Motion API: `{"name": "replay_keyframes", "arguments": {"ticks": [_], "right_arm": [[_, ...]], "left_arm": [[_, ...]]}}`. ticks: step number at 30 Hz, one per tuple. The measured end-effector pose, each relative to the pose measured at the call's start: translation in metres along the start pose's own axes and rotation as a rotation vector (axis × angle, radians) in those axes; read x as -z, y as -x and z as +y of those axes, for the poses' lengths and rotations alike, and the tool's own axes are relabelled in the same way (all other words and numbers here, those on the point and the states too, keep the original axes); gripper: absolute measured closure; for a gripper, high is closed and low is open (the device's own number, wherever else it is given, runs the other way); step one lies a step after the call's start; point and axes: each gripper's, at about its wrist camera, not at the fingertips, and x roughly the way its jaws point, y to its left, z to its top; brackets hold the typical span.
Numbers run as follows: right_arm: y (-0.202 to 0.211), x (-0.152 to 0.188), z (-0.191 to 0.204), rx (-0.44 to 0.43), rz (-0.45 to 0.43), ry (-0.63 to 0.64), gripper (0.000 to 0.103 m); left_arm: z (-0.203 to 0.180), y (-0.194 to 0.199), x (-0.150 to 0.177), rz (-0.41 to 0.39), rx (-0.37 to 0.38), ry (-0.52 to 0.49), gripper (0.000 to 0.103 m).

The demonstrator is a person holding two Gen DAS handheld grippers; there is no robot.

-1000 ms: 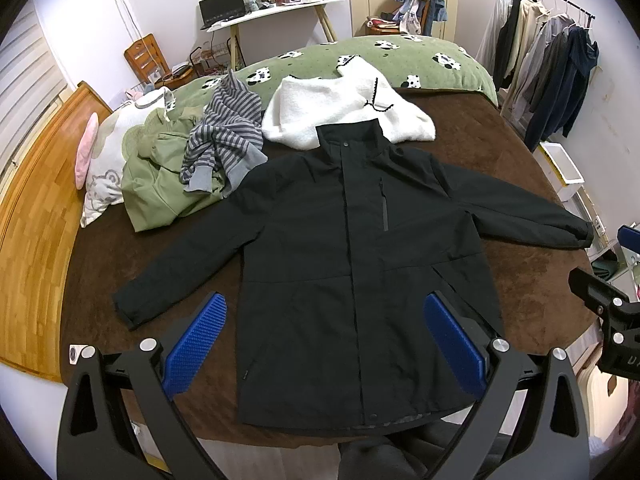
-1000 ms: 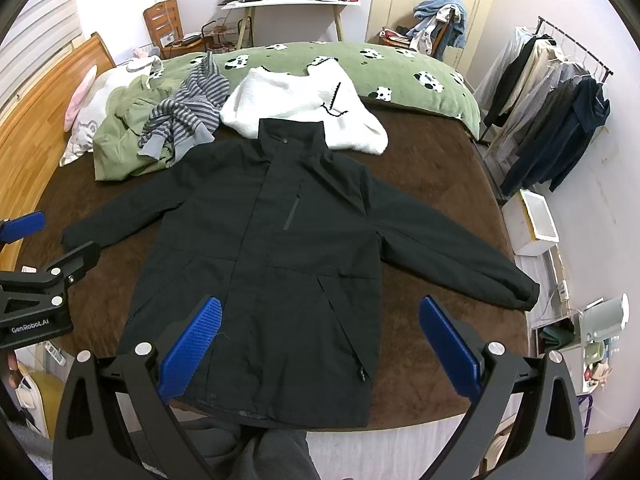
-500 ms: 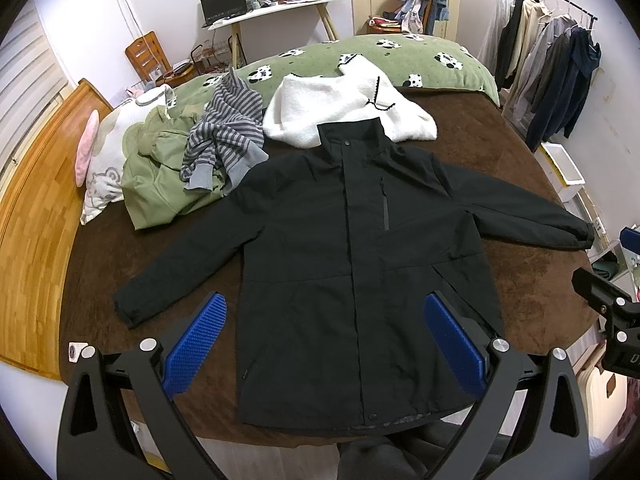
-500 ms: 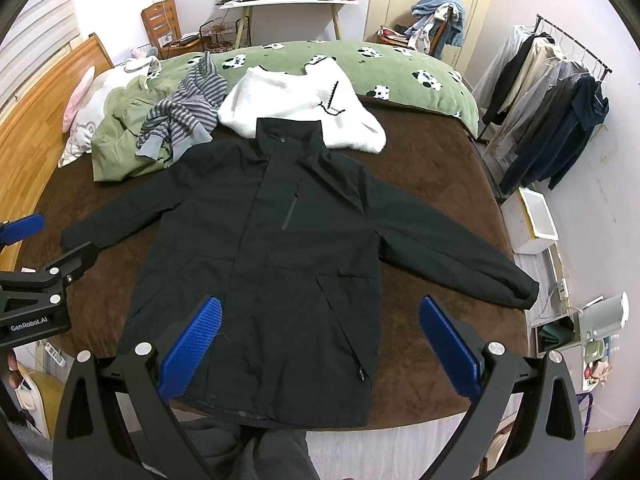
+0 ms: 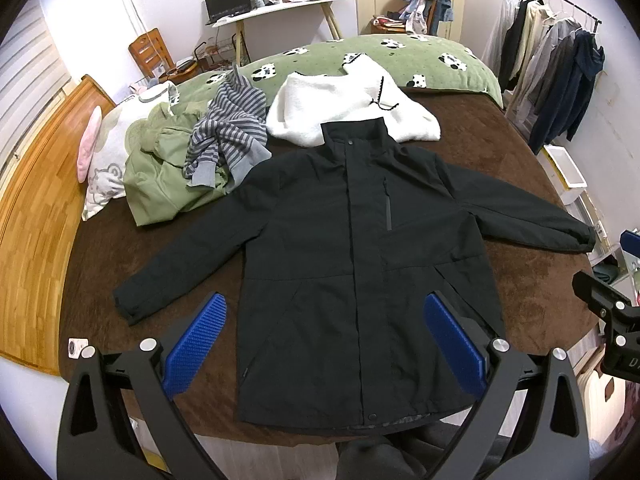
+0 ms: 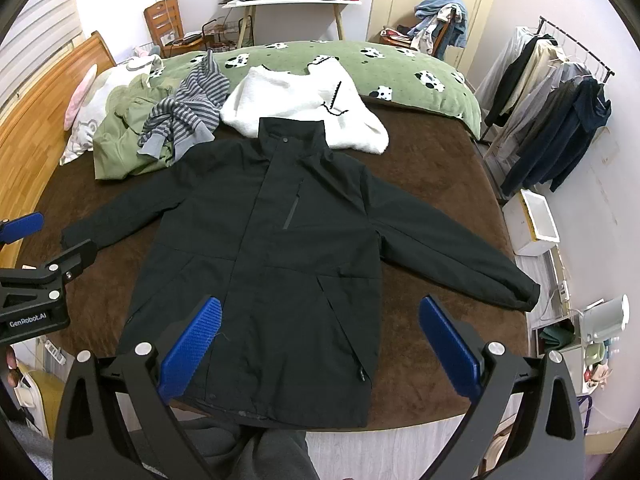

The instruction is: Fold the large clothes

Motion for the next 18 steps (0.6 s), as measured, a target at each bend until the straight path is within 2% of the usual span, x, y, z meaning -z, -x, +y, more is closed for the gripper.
{"name": "replay_keyframes", "arguments": {"ticks": [18], "right_arm": [[0.0018, -0.0012, 0.0011, 0.011, 0.008, -0.007, 0.006]], "left_arm": [[0.0025, 0.0038, -0.0012, 0.004, 0.006, 0.004, 0.006]]}}
